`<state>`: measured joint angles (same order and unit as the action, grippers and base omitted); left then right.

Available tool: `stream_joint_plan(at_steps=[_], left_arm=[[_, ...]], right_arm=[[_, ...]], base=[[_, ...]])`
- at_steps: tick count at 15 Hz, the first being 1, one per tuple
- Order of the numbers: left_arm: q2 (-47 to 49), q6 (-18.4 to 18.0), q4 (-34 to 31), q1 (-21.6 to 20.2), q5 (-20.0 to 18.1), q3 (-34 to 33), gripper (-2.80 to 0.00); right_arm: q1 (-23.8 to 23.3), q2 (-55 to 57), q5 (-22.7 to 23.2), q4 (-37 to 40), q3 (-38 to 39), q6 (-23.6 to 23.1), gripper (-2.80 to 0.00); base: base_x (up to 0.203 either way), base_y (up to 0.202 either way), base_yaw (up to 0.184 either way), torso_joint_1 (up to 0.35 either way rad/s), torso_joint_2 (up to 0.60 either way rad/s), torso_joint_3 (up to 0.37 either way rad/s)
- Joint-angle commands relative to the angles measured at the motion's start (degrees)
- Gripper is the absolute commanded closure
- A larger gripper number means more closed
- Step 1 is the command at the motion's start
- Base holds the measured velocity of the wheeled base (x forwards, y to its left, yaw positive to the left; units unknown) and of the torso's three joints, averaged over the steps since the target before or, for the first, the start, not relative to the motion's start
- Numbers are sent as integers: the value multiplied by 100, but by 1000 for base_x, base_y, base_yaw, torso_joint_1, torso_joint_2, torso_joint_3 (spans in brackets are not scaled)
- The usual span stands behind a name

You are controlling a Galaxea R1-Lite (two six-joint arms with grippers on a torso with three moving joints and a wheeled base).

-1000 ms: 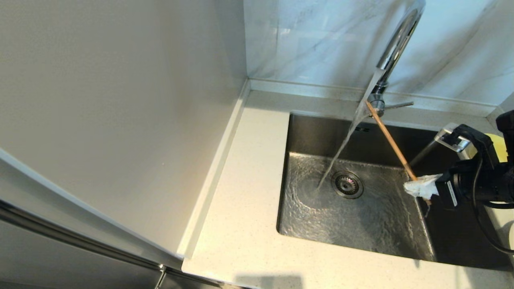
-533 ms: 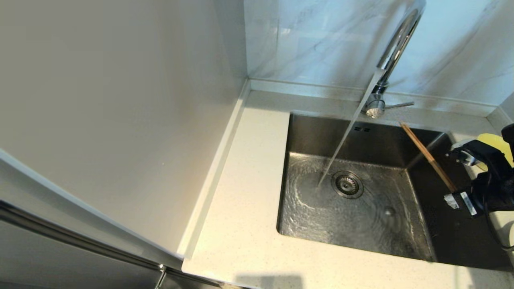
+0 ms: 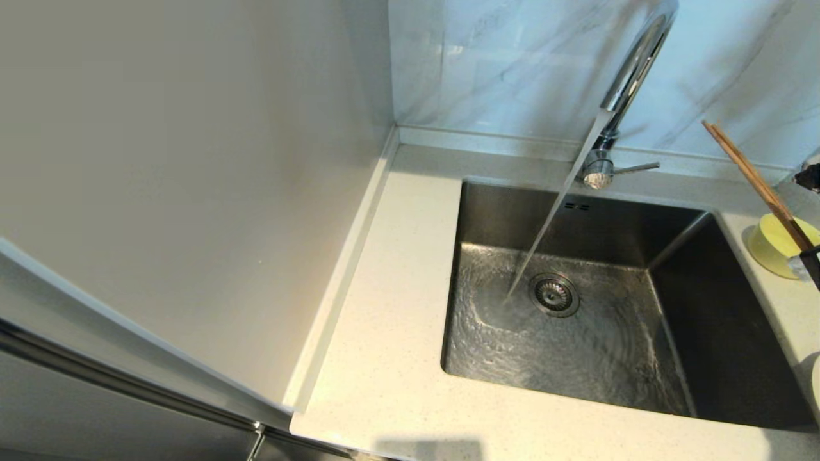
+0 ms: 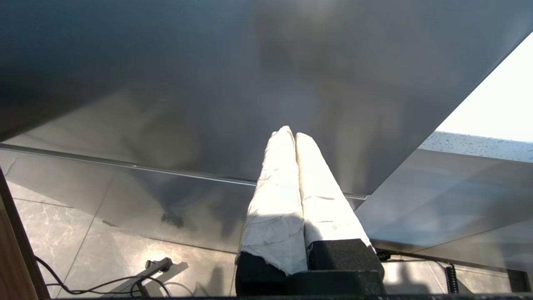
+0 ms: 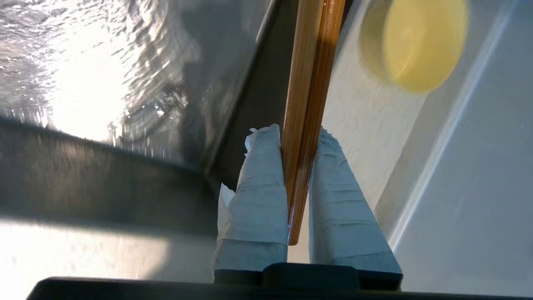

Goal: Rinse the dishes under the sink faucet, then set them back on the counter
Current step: Place the chopsticks on the table

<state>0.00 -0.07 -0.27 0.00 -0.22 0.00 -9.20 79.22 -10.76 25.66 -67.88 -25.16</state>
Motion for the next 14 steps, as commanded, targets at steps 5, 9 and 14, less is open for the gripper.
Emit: stream_joint_plan(at_steps=[5, 9, 14], left_arm=[[0, -1, 1, 0, -4, 0, 0], [0, -1, 1, 0, 4, 0, 0], [0, -1, 1, 0, 4, 0, 0]], right_arm=[[-76, -237, -223, -415, 2032, -165, 0], [-374, -208, -277, 736, -42, -69, 0], [-1295, -630, -98, 1720, -736, 151, 0]], base=[[0, 0, 0, 0, 0, 0], [0, 0, 0, 0, 0, 0], [0, 0, 0, 0, 0, 0]])
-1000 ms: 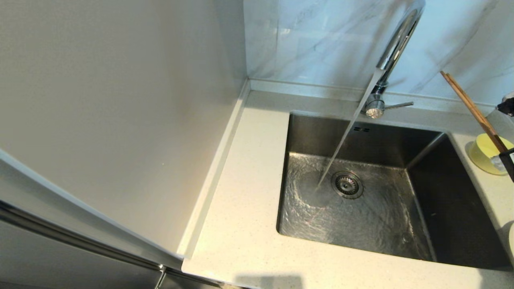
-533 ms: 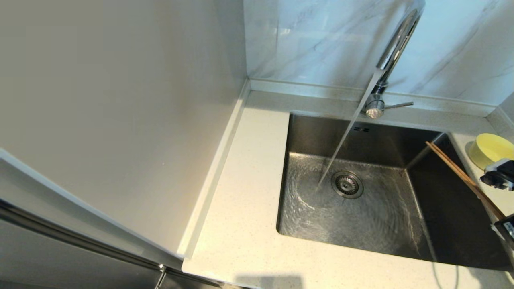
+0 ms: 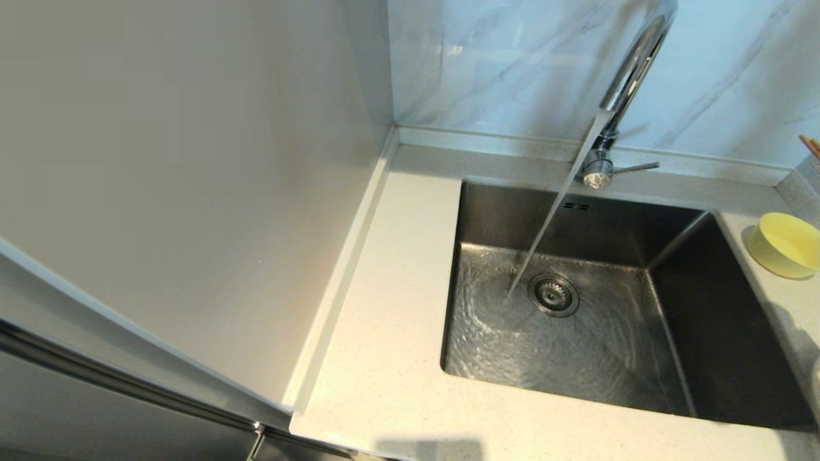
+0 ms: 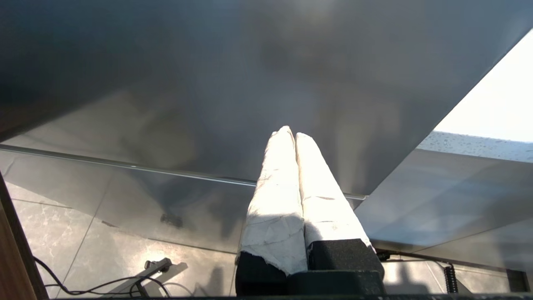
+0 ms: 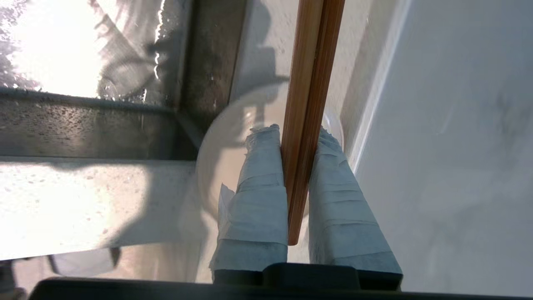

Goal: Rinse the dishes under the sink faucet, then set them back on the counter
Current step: Place the chopsticks on the table

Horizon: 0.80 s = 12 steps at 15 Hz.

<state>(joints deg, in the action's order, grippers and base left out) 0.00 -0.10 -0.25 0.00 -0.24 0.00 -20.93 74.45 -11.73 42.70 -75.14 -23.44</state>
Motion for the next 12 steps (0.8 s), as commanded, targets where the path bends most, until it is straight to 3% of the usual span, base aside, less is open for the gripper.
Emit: stream_joint_plan(at_steps=[1, 5, 7, 12], left_arm=[[0, 1, -1, 0, -2, 0, 0], [0, 1, -1, 0, 4, 0, 0], [0, 1, -1, 0, -2, 0, 0], [0, 1, -1, 0, -2, 0, 0]], right_arm=[[-175, -245, -3, 159, 67, 145, 0], [-512, -380, -53, 676, 250, 781, 0], [-840, -398, -47, 687, 676, 797, 0], [-1492, -276, -34, -297, 1956, 696, 0]], base=[[0, 0, 0, 0, 0, 0], [0, 0, 0, 0, 0, 0], [0, 0, 0, 0, 0, 0], [0, 0, 0, 0, 0, 0]])
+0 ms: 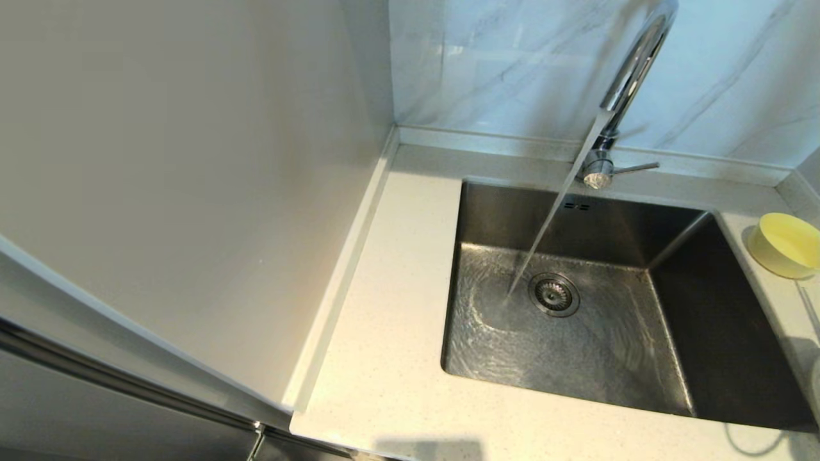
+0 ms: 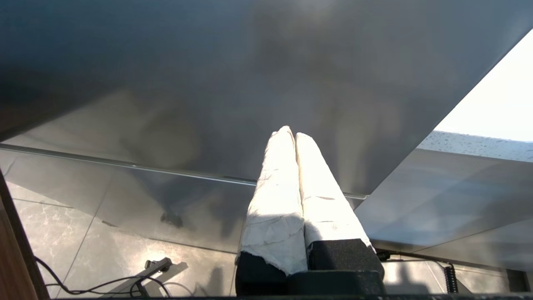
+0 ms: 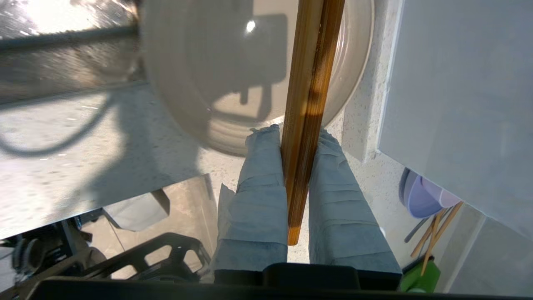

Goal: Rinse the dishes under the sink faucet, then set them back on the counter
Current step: Place the chopsticks on the table

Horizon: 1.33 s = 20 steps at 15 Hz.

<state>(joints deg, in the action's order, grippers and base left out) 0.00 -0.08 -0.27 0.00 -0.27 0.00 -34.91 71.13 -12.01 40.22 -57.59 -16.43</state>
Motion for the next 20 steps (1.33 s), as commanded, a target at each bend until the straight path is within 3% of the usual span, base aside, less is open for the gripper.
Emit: stream_joint_plan(at_steps=[1, 7, 13, 20], left_arm=[[0, -1, 0, 0, 0, 0, 0], [0, -1, 0, 0, 0, 0, 0], [0, -1, 0, 0, 0, 0, 0], [0, -1, 0, 0, 0, 0, 0]], right_arm=[[-186, 67, -5, -244, 455, -52, 0], [-497, 80, 4, -829, 1512, -114, 0], [-592, 391, 23, -1567, 1971, -74, 0], [-798, 709, 74, -1807, 2043, -79, 0]], base=[[0, 0, 0, 0, 0, 0], [0, 0, 0, 0, 0, 0], [0, 0, 0, 0, 0, 0], [0, 0, 0, 0, 0, 0]])
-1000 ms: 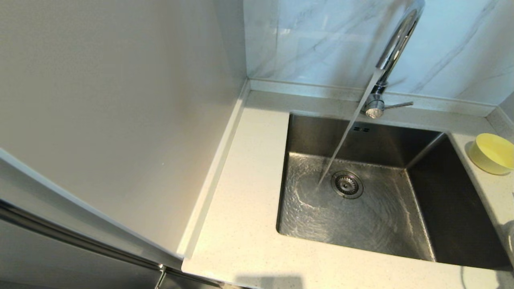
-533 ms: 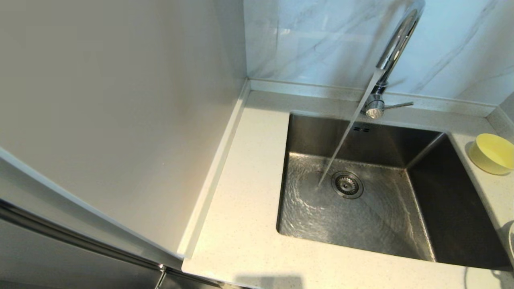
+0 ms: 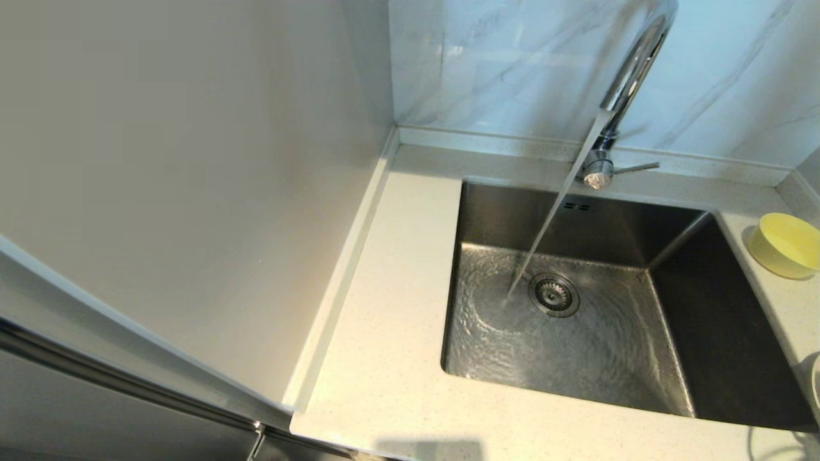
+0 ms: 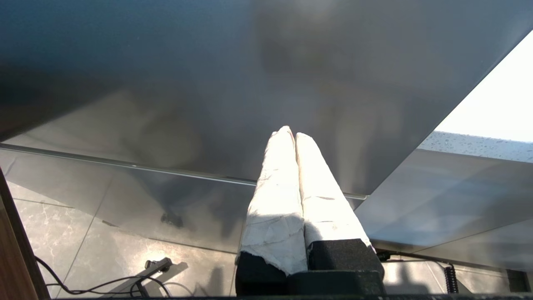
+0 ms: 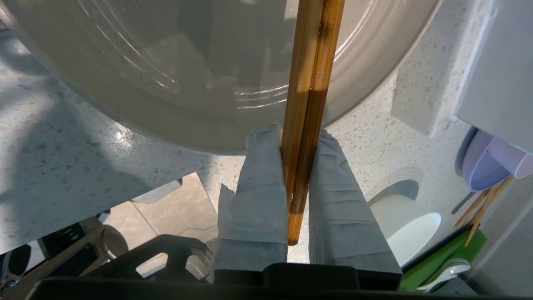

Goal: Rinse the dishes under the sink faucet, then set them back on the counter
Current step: Place the chopsticks on the table

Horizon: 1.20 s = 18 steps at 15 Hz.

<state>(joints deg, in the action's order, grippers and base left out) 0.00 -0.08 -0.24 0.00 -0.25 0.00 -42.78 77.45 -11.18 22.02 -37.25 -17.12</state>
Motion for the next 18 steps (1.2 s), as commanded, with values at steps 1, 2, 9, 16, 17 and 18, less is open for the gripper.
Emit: stream_joint_plan(at_steps=[1, 2, 9, 16, 17, 18], left_arm=[[0, -1, -2, 0, -1, 0, 0], [0, -1, -8, 0, -1, 0, 0], [0, -1, -2, 0, -1, 0, 0], [0, -1, -2, 0, 0, 0, 0], [0, -1, -2, 0, -1, 0, 0], [0, -1, -2, 0, 3, 0, 0]], right_arm=[[-11, 88, -7, 13, 51, -14, 0], [-11, 95, 0, 4, 78, -27, 0], [-11, 182, 46, 4, 69, -37, 0], [-11, 271, 63, 1, 54, -46, 0], [-11, 271, 63, -3, 35, -46, 0], [-11, 271, 63, -9, 34, -46, -280]], base=[[0, 0, 0, 0, 0, 0], [0, 0, 0, 0, 0, 0], [0, 0, 0, 0, 0, 0], [0, 0, 0, 0, 0, 0], [0, 0, 0, 0, 0, 0], [0, 0, 0, 0, 0, 0]])
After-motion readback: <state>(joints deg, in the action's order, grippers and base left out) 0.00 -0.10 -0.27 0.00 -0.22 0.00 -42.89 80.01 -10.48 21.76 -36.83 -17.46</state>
